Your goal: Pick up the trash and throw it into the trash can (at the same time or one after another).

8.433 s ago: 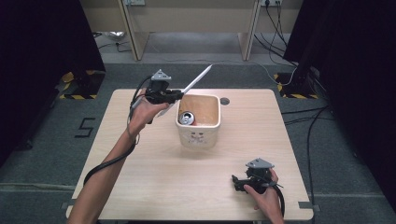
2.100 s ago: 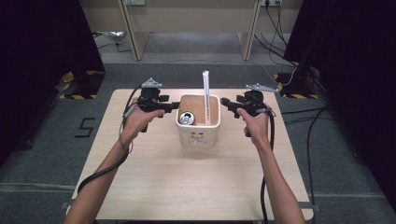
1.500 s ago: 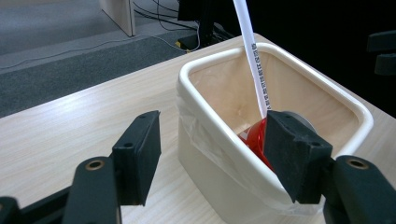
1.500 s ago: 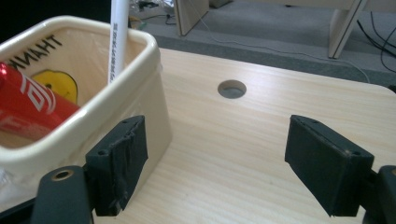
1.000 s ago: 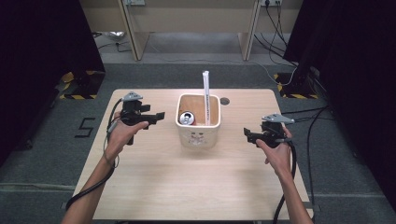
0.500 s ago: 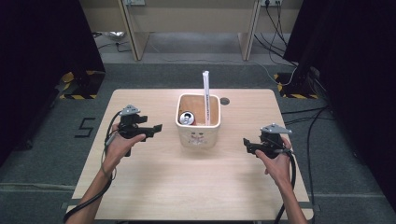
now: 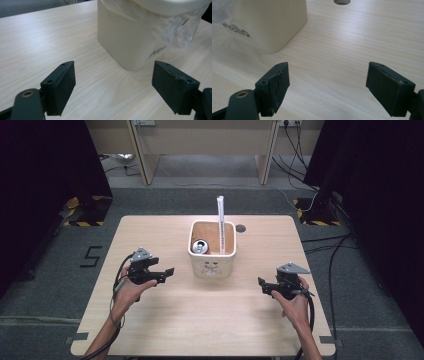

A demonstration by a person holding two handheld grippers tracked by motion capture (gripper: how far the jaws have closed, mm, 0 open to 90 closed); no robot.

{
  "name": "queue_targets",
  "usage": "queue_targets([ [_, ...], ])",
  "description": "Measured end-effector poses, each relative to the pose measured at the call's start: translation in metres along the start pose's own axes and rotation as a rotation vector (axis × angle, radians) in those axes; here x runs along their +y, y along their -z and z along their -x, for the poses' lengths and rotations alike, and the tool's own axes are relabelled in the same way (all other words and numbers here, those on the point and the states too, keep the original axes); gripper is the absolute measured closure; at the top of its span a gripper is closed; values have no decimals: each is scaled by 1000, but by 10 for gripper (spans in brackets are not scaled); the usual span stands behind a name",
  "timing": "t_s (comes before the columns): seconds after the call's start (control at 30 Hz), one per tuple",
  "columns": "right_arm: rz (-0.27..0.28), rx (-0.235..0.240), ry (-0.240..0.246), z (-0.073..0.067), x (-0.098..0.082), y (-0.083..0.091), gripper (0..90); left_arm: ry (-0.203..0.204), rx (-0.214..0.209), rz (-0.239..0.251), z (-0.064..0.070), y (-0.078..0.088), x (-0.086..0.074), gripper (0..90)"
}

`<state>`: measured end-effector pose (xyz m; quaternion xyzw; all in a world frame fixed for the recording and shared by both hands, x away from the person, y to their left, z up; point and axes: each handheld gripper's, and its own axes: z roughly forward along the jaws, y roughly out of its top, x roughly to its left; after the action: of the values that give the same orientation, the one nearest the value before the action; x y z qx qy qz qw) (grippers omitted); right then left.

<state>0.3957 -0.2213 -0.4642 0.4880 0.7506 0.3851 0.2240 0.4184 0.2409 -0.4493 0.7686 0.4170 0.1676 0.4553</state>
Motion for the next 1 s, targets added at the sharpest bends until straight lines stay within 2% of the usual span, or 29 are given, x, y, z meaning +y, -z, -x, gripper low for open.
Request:
queue_targets([
  [0.17, -11, 0, 1, -3, -10, -2, 191, -5, -3, -16, 3, -2, -14, 186],
  [0.33, -19, -2, 5, -6, -21, -5, 189, -4, -17, -30, 4, -4, -22, 182],
  [0.57, -42, -4, 10, -11, -33, -8, 188, -45, -21, -76, 14, -8, -38, 180],
  [0.67, -50, -11, 29, -15, -36, -7, 189, -51, -30, -94, 17, -9, -45, 180],
  [1.0, -87, 8, 38, -24, -51, -6, 188, -64, -45, -135, 23, -11, -63, 179],
])
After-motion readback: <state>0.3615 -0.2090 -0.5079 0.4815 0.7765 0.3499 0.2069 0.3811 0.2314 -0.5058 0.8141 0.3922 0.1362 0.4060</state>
